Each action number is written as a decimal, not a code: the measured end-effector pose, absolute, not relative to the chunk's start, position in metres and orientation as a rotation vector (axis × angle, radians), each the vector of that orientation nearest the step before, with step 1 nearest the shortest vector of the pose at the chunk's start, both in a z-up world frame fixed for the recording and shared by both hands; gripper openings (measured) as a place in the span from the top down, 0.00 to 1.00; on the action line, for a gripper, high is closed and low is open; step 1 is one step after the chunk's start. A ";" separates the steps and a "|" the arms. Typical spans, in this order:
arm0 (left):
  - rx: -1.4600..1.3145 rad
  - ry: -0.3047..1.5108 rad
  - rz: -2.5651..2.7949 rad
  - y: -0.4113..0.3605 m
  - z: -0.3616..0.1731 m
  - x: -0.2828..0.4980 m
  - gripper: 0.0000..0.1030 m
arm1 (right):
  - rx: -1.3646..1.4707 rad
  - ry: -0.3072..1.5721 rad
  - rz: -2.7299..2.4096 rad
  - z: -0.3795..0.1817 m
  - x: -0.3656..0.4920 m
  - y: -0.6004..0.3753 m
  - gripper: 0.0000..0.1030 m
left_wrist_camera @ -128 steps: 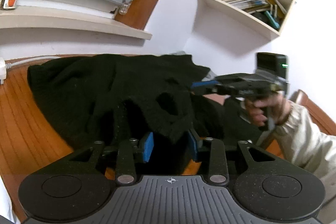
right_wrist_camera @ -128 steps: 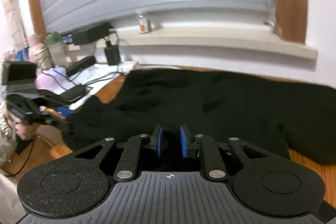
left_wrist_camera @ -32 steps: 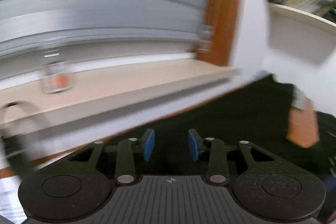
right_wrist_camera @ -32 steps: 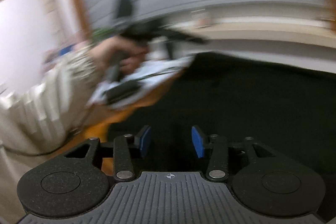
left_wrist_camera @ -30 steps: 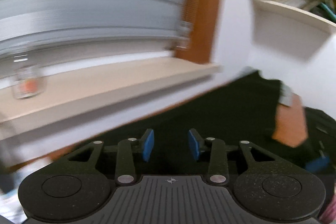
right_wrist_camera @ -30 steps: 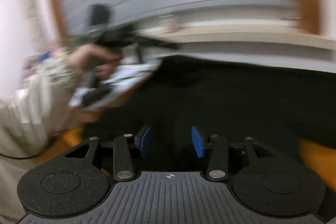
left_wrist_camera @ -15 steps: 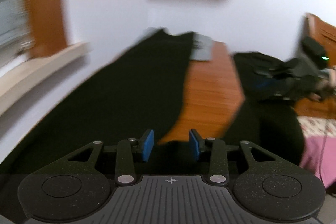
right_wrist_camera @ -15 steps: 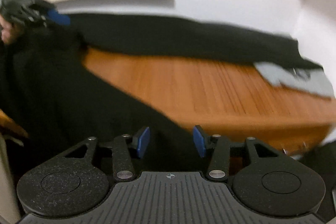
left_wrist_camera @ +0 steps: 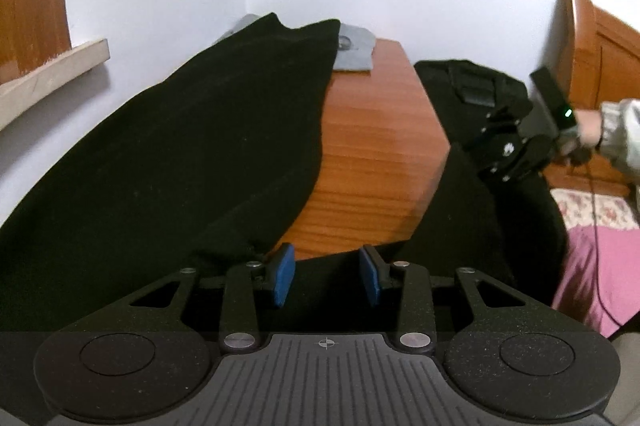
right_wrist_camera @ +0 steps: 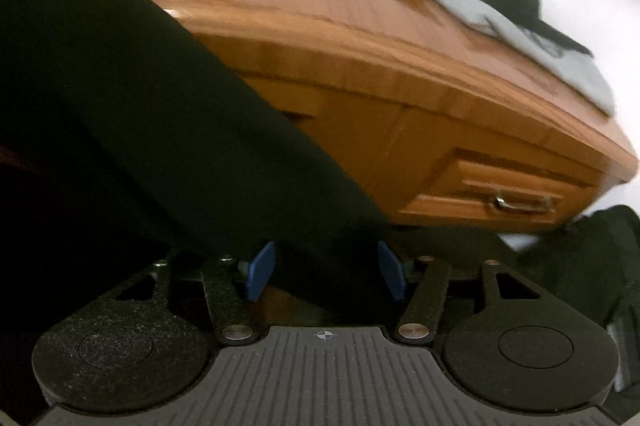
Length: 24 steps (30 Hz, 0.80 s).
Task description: Fold clothes
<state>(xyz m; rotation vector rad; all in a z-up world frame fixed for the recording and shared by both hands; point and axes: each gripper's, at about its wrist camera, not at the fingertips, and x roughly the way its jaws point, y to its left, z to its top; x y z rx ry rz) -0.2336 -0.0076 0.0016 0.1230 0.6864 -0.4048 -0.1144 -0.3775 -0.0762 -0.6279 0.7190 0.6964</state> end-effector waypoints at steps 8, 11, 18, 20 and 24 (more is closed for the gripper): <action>0.089 0.645 -0.407 0.003 0.002 -0.240 0.61 | -0.710 0.721 0.634 -0.112 -0.082 -0.382 0.38; 0.099 0.644 -0.400 0.002 0.003 -0.242 0.61 | -0.699 0.741 0.611 -0.126 -0.071 -0.380 0.38; 0.105 0.641 -0.387 0.000 0.005 -0.244 0.61 | -0.608 0.719 0.518 -0.116 -0.063 -0.387 0.98; 0.100 0.638 -0.359 0.001 0.005 -0.244 0.61 | -0.569 0.644 0.455 -0.090 -0.067 -0.397 0.98; 0.046 0.616 -0.333 0.011 0.008 -0.247 0.61 | -0.454 0.454 0.362 -0.011 -0.076 -0.419 0.98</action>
